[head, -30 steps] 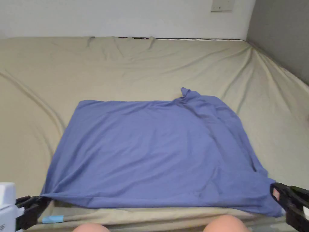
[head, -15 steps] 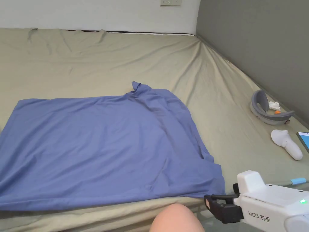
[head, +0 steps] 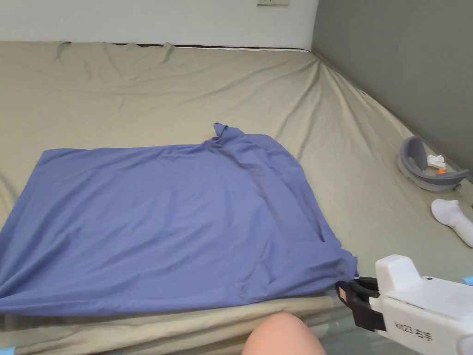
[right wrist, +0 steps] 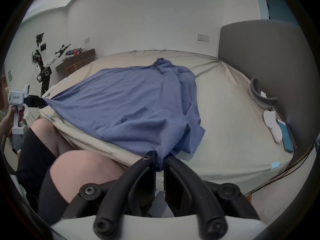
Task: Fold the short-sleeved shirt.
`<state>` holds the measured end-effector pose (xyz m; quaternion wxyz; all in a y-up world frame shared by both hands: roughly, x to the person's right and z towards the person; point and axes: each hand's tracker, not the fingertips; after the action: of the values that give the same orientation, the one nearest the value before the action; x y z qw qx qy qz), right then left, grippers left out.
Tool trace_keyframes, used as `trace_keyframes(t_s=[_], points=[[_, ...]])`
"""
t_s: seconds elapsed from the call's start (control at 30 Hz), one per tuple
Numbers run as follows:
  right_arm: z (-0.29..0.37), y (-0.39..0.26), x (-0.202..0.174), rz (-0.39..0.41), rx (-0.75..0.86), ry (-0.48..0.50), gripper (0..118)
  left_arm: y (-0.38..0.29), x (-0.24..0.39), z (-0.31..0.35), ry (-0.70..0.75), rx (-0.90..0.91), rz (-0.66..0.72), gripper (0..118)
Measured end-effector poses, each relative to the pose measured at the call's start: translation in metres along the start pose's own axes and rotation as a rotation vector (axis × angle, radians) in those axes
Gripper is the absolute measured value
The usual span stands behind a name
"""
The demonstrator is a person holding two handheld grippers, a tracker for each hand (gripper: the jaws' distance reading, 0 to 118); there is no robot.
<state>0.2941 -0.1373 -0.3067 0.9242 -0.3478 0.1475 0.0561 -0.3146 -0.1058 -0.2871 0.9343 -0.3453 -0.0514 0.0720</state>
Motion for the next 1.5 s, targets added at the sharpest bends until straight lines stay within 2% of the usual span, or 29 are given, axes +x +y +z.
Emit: trace_keyframes(t_s=[0.13, 0.33, 0.63, 0.77, 0.83, 0.9, 0.93, 0.97, 1.0, 1.03, 1.1, 1.17, 1.2, 1.27, 1.3, 1.33, 1.37, 1.4, 1.43, 1.47, 1.5], points=[[0.01, 0.034, 0.007, -0.015, 0.039, 0.02, 8, 0.03, -0.006, 0.006, -0.025, 0.003, 0.04, 0], [-0.015, 0.118, 0.033, 0.009, 0.028, -0.024, 8, 0.098, -0.019, -0.021, -0.03, -0.049, 0.037, 0], [-0.125, 0.181, 0.047, 0.125, -0.124, -0.097, 8, 0.155, -0.033, -0.134, 0.031, -0.193, 0.043, 0], [-0.172, 0.18, 0.052, 0.11, -0.195, -0.114, 8, 0.152, -0.042, -0.178, 0.04, -0.252, 0.04, 1], [-0.185, 0.175, 0.054, 0.086, -0.228, -0.122, 8, 0.144, -0.046, -0.194, 0.055, -0.289, 0.024, 11], [-0.194, 0.163, 0.062, 0.014, -0.3, -0.119, 11, 0.135, -0.046, -0.203, 0.117, -0.303, -0.023, 22], [-0.196, 0.159, 0.063, 0.0, -0.314, -0.16, 31, 0.129, -0.049, -0.205, 0.153, -0.29, -0.038, 60], [-0.19, 0.154, 0.064, -0.013, -0.251, -0.253, 57, 0.123, -0.053, -0.203, 0.169, -0.265, -0.035, 88], [-0.18, 0.15, 0.067, -0.028, -0.179, -0.288, 81, 0.119, -0.057, -0.197, 0.174, -0.231, -0.023, 102], [-0.167, 0.148, 0.072, -0.066, -0.108, -0.265, 99, 0.118, -0.06, -0.189, 0.189, -0.184, 0.002, 101], [-0.134, 0.149, 0.078, -0.164, -0.008, -0.289, 100, 0.117, -0.061, -0.161, 0.204, -0.096, 0.068, 100], [-0.098, 0.149, 0.076, -0.179, 0.09, -0.304, 100, 0.118, -0.055, -0.126, 0.201, 0.004, 0.067, 94], [-0.081, 0.149, 0.071, -0.169, 0.148, -0.288, 100, 0.118, -0.049, -0.109, 0.218, 0.053, 0.048, 86], [-0.045, 0.147, 0.055, -0.166, 0.261, -0.296, 98, 0.114, -0.029, -0.068, 0.237, 0.153, -0.015, 59], [-0.027, 0.144, 0.047, -0.177, 0.307, -0.28, 92, 0.107, -0.02, -0.05, 0.236, 0.202, -0.047, 51], [-0.014, 0.139, 0.04, -0.185, 0.341, -0.255, 75, 0.1, -0.012, -0.034, 0.231, 0.231, -0.068, 48], [-0.003, 0.132, 0.03, -0.192, 0.369, -0.223, 47, 0.09, -0.001, -0.019, 0.223, 0.263, -0.067, 45], [0.003, 0.125, 0.021, -0.175, 0.388, -0.201, 14, 0.08, 0.006, -0.008, 0.205, 0.281, -0.067, 34], [0.005, 0.119, 0.014, -0.152, 0.381, -0.184, 0, 0.072, 0.01, -0.002, 0.185, 0.277, -0.08, 0], [0.005, 0.108, 0.006, -0.155, 0.335, -0.206, 0, 0.062, 0.015, 0.0, 0.162, 0.249, -0.102, 0], [0.006, 0.102, 0.001, -0.1, 0.357, -0.224, 0, 0.053, 0.021, 0.002, 0.16, 0.229, -0.11, 0]])
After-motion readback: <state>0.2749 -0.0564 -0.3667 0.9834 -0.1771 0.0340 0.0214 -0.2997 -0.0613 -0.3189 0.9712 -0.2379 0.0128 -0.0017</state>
